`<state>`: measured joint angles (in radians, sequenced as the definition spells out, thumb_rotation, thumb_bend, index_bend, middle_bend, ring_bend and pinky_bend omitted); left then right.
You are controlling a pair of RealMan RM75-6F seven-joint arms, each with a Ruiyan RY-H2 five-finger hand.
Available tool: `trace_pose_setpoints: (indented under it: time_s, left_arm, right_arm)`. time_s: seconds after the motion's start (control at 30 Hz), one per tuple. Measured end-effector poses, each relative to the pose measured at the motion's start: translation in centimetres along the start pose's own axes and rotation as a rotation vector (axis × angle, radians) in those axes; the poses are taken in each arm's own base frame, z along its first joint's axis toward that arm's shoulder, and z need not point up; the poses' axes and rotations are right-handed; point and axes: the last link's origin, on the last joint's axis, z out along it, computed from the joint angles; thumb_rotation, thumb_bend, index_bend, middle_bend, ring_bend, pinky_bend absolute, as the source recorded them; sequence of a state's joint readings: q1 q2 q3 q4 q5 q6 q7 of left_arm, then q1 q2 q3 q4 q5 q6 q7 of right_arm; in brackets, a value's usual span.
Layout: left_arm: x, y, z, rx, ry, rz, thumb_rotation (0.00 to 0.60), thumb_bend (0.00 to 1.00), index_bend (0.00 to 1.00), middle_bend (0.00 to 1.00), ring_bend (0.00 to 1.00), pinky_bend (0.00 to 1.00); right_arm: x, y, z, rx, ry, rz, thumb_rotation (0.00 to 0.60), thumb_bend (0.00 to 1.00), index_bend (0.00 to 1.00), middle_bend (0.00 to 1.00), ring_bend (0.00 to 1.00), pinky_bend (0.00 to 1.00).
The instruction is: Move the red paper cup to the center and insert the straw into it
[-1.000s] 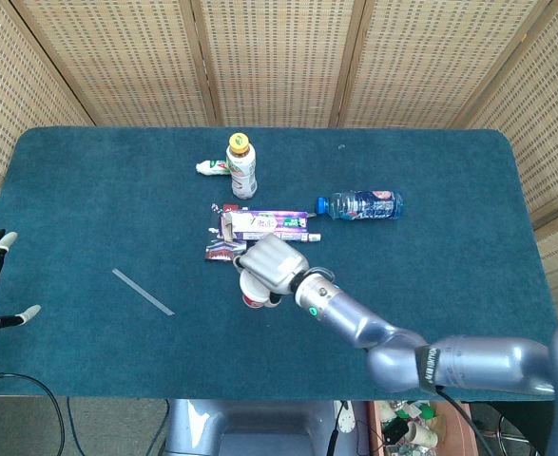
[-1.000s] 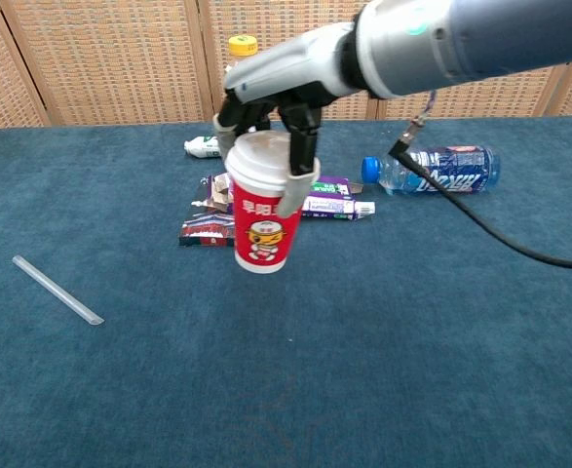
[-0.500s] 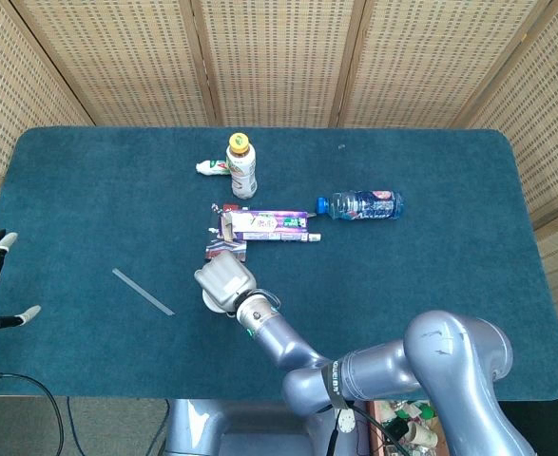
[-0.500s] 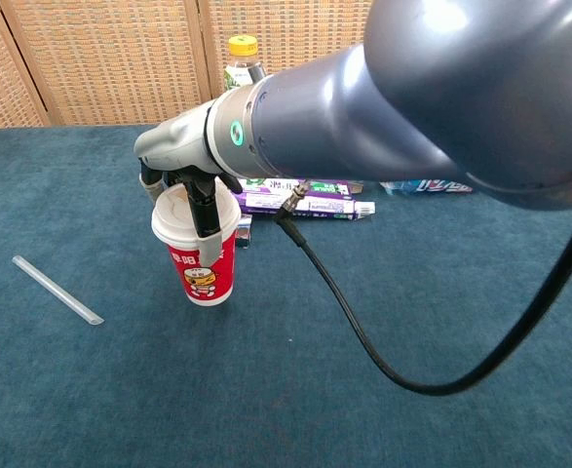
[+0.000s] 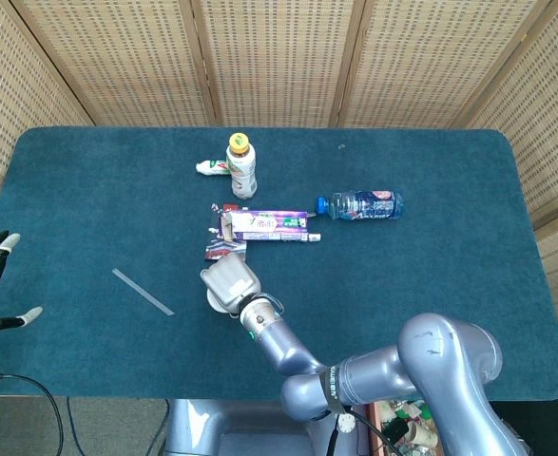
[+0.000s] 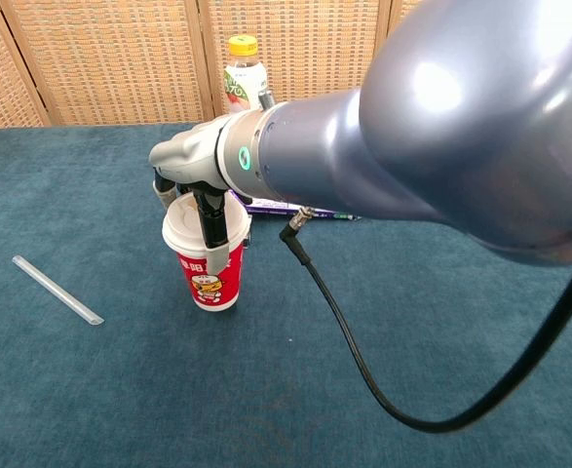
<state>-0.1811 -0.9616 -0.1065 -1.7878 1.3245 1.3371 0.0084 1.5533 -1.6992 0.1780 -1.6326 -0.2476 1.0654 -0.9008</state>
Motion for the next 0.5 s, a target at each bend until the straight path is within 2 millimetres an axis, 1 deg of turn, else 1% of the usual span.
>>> trace_pose_setpoints:
  time_s: [0.07, 0.13, 0.2, 0.3, 0.37, 0.43, 0.5]
  left_arm:
    - [-0.03, 0.04, -0.04, -0.003, -0.001, -0.001, 0.600, 0.08, 0.00, 0.00, 0.00, 0.00]
    - [-0.09, 0.09, -0.07, -0.006, -0.003, -0.003, 0.600, 0.08, 0.00, 0.00, 0.00, 0.00]
    - [-0.13, 0.12, -0.07, -0.009, -0.006, -0.001, 0.600, 0.08, 0.00, 0.00, 0.00, 0.00]
    - [-0.18, 0.16, -0.10, -0.010, -0.007, -0.001, 0.600, 0.08, 0.00, 0.00, 0.00, 0.00]
    - [-0.18, 0.18, -0.13, -0.011, -0.007, -0.001, 0.600, 0.08, 0.00, 0.00, 0.00, 0.00]
    - [-0.18, 0.17, -0.17, -0.010, -0.006, -0.003, 0.600, 0.08, 0.00, 0.00, 0.00, 0.00]
    - [-0.20, 0.19, -0.17, -0.010, -0.008, -0.003, 0.600, 0.08, 0.00, 0.00, 0.00, 0.00]
  right_arm:
    - [-0.32, 0.09, -0.12, -0.004, 0.003, -0.010, 0.600, 0.18, 0.50, 0.52, 0.45, 0.60]
    - [-0.48, 0.06, -0.26, -0.001, 0.006, -0.015, 0.600, 0.08, 0.50, 0.45, 0.39, 0.57]
    - [-0.69, 0.05, -0.42, 0.000, 0.006, -0.026, 0.600, 0.04, 0.48, 0.39, 0.33, 0.52]
    - [-0.91, 0.01, -0.56, -0.001, 0.007, -0.040, 0.600, 0.00, 0.45, 0.33, 0.28, 0.46]
    - [-1.03, -0.01, -0.62, -0.002, 0.009, -0.042, 0.600, 0.00, 0.43, 0.31, 0.27, 0.40]
    - [-1.08, -0.03, -0.67, -0.001, 0.010, -0.048, 0.600, 0.00, 0.41, 0.29, 0.25, 0.29]
    - [-1.07, 0.00, -0.75, 0.000, 0.014, -0.056, 0.600, 0.00, 0.38, 0.26, 0.22, 0.25]
